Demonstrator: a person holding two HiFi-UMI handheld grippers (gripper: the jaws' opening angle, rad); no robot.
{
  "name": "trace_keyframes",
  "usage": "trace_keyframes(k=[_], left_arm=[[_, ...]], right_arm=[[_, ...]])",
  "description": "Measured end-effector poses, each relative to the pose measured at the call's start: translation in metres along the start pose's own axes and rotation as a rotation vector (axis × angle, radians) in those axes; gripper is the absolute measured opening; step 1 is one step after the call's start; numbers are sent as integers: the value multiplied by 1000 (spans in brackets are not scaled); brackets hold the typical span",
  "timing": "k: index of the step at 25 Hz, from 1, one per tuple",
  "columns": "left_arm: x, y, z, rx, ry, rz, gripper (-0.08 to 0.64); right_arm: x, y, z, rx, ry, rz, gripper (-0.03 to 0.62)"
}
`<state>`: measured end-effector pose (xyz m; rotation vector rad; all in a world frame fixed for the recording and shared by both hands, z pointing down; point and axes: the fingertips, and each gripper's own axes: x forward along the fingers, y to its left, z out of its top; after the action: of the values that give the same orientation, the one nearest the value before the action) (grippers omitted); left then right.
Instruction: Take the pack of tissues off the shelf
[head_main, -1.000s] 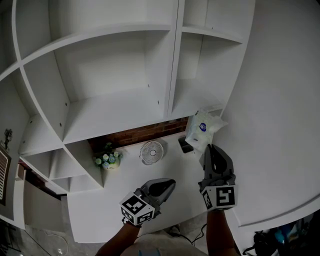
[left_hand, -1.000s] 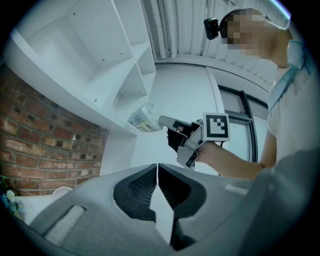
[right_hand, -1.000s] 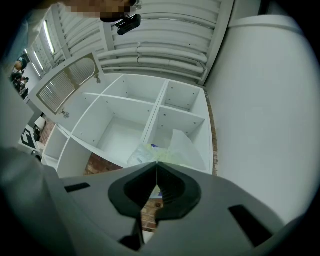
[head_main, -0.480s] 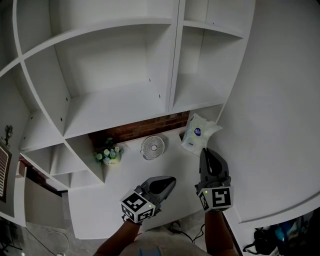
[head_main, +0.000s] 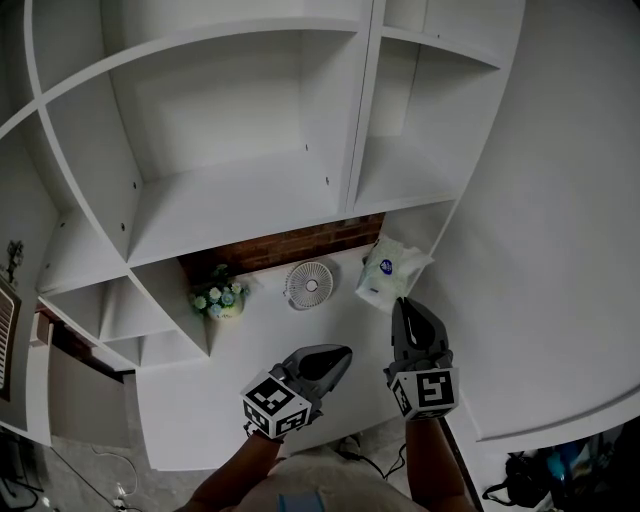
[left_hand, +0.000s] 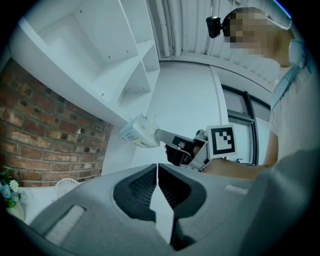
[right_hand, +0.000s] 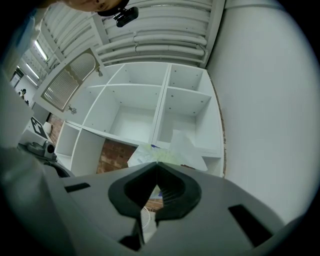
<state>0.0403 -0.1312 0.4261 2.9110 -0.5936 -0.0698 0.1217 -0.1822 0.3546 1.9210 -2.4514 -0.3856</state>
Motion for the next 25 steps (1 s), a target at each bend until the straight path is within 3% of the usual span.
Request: trace_keyframes(k=[25], left_arm=[[-5,34,-55,-72,89,92,14]], right_arm=[[20,38,-88,64,166,85,17]])
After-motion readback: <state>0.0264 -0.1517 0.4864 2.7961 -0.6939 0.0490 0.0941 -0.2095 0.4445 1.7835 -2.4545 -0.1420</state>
